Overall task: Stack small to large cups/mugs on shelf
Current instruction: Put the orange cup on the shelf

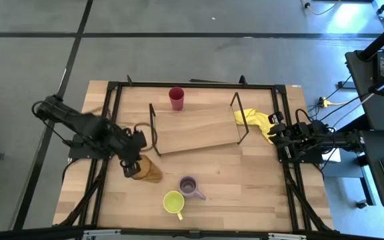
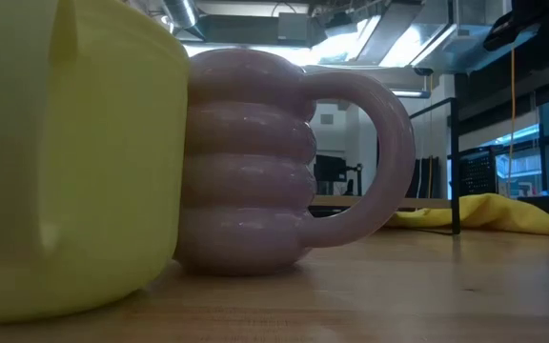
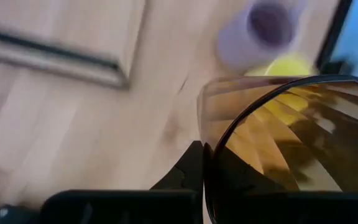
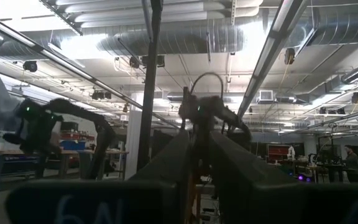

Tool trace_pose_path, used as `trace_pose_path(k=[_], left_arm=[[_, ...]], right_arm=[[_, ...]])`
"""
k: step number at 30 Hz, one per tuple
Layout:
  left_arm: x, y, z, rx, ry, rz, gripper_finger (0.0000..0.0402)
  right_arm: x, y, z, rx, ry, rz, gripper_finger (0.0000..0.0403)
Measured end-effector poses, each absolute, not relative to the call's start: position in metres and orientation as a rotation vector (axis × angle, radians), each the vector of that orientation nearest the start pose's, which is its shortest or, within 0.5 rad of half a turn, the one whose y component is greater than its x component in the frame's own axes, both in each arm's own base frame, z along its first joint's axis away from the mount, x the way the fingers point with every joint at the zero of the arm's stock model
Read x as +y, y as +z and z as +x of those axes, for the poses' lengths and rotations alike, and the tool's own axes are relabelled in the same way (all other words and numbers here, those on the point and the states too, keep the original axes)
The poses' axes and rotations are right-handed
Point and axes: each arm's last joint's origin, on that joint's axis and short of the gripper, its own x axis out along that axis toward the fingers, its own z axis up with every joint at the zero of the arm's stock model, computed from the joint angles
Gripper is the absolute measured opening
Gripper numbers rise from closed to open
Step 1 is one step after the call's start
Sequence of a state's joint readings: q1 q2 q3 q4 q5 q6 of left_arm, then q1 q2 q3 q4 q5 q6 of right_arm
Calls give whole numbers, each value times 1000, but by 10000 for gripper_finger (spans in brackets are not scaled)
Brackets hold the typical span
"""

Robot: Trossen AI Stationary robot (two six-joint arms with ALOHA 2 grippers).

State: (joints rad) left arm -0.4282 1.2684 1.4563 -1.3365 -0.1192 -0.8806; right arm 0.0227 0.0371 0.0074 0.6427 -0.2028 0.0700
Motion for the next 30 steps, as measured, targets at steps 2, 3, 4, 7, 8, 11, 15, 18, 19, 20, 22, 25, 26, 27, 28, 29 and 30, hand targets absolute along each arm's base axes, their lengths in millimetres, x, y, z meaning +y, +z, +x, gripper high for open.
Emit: trace_pose_path(k=[2,3,4,7,8,11,15,18,19,20,22,25,26,27,28,29,30], left_arm=[[-77,385,201,1114,261,-442,3],[-72,390,208,1113,272,-420,3],[-67,394,218,1106,276,-399,3],[-45,403,248,1162,279,-350,2],[-37,404,257,1210,287,-323,2],[-13,402,288,1237,293,-255,2],[27,409,299,1213,327,-266,2],[64,399,301,1245,405,-340,4],[75,396,300,1254,435,-362,5],[83,392,299,1262,458,-378,6],[93,382,297,1302,462,-416,6],[97,367,297,1360,439,-452,5],[96,360,297,1389,438,-452,5],[93,353,297,1421,444,-438,5],[90,349,298,1439,462,-406,6],[87,348,299,1437,487,-376,6],[85,349,300,1422,506,-360,6]], right_arm=[[8,221,81,-603,240,12,67],[8,221,81,-603,240,12,67],[8,221,81,-602,240,12,67],[8,221,81,-602,240,12,67],[8,221,81,-602,240,12,67],[8,221,81,-602,240,12,67],[8,221,82,-598,240,13,67],[8,219,83,-577,248,12,67],[8,219,83,-570,249,12,67],[8,219,83,-571,249,13,67],[8,218,83,-568,247,13,67],[8,218,84,-557,247,14,67],[8,217,84,-556,247,15,67],[8,217,84,-551,245,16,67],[8,217,84,-547,242,17,67],[8,217,84,-548,242,17,67],[8,217,84,-548,241,17,67]])
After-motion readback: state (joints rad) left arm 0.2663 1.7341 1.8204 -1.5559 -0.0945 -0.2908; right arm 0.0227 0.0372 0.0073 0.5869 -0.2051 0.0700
